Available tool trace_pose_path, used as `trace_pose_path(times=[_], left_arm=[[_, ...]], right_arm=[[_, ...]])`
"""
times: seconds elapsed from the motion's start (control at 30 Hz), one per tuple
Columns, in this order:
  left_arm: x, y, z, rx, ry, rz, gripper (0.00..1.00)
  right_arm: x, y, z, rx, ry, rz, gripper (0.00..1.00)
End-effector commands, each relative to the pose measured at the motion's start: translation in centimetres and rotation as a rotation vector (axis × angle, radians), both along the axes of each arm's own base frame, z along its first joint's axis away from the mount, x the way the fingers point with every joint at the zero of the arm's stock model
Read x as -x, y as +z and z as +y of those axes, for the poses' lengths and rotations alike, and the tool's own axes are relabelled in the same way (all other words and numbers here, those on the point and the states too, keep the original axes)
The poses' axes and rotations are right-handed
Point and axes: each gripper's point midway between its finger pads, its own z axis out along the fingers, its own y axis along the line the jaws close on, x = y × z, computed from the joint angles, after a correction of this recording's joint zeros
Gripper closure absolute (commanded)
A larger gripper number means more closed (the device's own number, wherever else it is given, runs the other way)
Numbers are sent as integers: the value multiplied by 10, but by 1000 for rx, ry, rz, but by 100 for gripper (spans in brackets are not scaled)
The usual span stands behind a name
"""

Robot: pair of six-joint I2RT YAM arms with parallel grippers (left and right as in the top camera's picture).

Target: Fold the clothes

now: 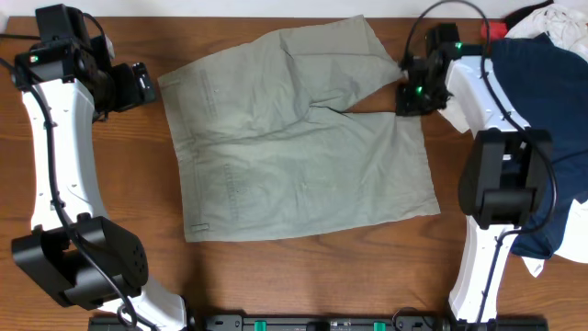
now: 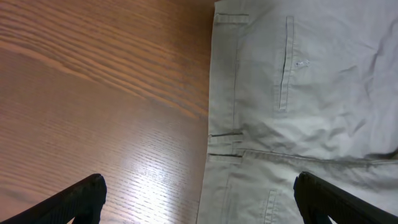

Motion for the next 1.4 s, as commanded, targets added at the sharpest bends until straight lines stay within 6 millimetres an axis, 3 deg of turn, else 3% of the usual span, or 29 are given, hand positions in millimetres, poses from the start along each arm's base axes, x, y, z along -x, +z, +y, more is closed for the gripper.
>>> trace_pose_path(times=[0.0, 0.1, 0.23, 0.33, 0.43, 0.53, 0.63, 0.77, 0.83, 1.03, 1.37], left_arm=[[7, 6, 1, -8, 11, -2, 2], [17, 26, -2, -17, 12, -38, 2], [46, 58, -5, -22, 85, -75, 2], [69, 75, -6, -25, 166, -88, 2], [83, 83, -5, -55, 198, -85, 2], [88, 83, 2, -89, 237, -71, 2], [84, 77, 4, -89, 239, -64, 2], [79, 63, 5, -85, 240, -50, 2], [78, 55, 5, -84, 240, -41, 2], [78, 39, 5, -80, 239, -17, 2], [74, 39, 6, -83, 239, -31, 2]], right_arm=[[-21, 62, 6, -48, 5, -128, 72], [-23, 107, 6, -51, 5, -188, 55], [-15, 160, 4, -55, -28, -260, 35], [-8, 182, 4, -65, -57, -293, 26], [-15, 185, 8, -61, -51, -330, 19], [-36, 166, 12, -12, -50, -361, 17], [-59, 134, 10, 49, -125, -358, 20], [-86, 91, 5, 68, -293, -339, 42], [-95, 73, 7, 50, -345, -329, 48], [-105, 30, 7, 33, -434, -278, 54], [-110, -24, 14, 57, -459, -236, 65]])
